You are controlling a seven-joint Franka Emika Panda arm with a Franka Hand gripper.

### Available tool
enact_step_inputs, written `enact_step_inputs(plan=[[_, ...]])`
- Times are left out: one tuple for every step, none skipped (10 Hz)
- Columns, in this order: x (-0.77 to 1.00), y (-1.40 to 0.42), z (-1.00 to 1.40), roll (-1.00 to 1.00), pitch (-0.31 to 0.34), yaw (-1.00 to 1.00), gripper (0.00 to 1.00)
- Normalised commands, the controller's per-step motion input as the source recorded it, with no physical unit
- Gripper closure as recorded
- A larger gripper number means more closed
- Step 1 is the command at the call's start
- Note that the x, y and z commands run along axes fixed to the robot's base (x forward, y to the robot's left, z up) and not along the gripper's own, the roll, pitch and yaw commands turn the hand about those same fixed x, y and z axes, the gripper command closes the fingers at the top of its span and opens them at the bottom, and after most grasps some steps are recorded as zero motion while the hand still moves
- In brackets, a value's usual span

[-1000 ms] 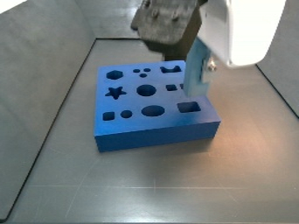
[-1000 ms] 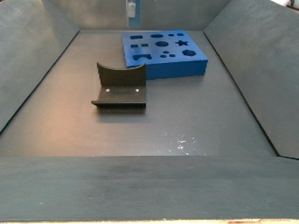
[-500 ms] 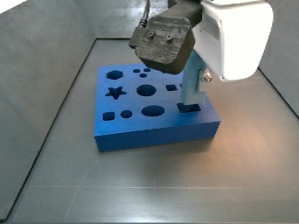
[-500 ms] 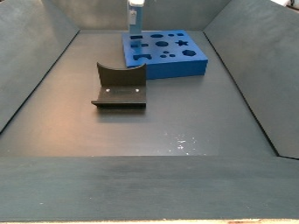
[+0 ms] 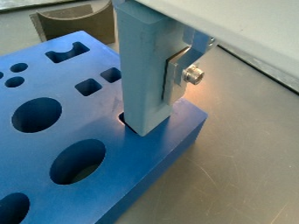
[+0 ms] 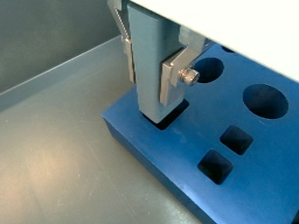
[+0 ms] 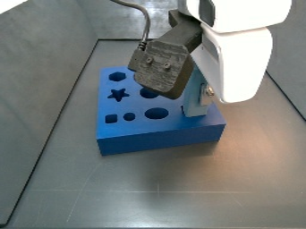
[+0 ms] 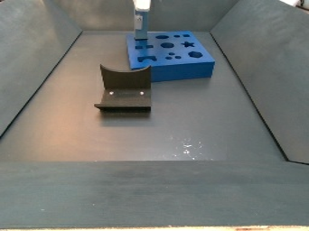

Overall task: Pick up the rectangle object. Move to above the board. Insert the rectangle object.
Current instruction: Insert the rectangle object.

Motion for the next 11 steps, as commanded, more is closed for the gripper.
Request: enact_step_inputs(plan=[[-0.19,0.05,-0.35,0.0,-0.189,0.0,1.0],[0.0,0.23,-0.38,-0.24,-0.143,0.01,1.0],[-0.01,0.25,-0.33,-0.3,-0.149,0.0,1.0],[0.0,0.03,-0.09,-0.04,-0.057,0.0,1.0],[0.0,0.0,0.0,-0.02,0.0,0.0,1.0],[0.0,0.0,-0.15,0.0,-0.063,0.0,1.0],[0.11,-0.06,-0.91,0.26,-0.103,0.0,1.0],[0.1,-0.23,-1.0,0.21,-0.08,-0.01,1.0],[0.19,-0.16,-1.0,0.33,-0.111,-0.04,1.0],[0.23,-0.13,-1.0,0.39,-0.109,-0.05,1.0],[0.29,-0.05,-0.88,0.48,-0.149,-0.05,1.0]])
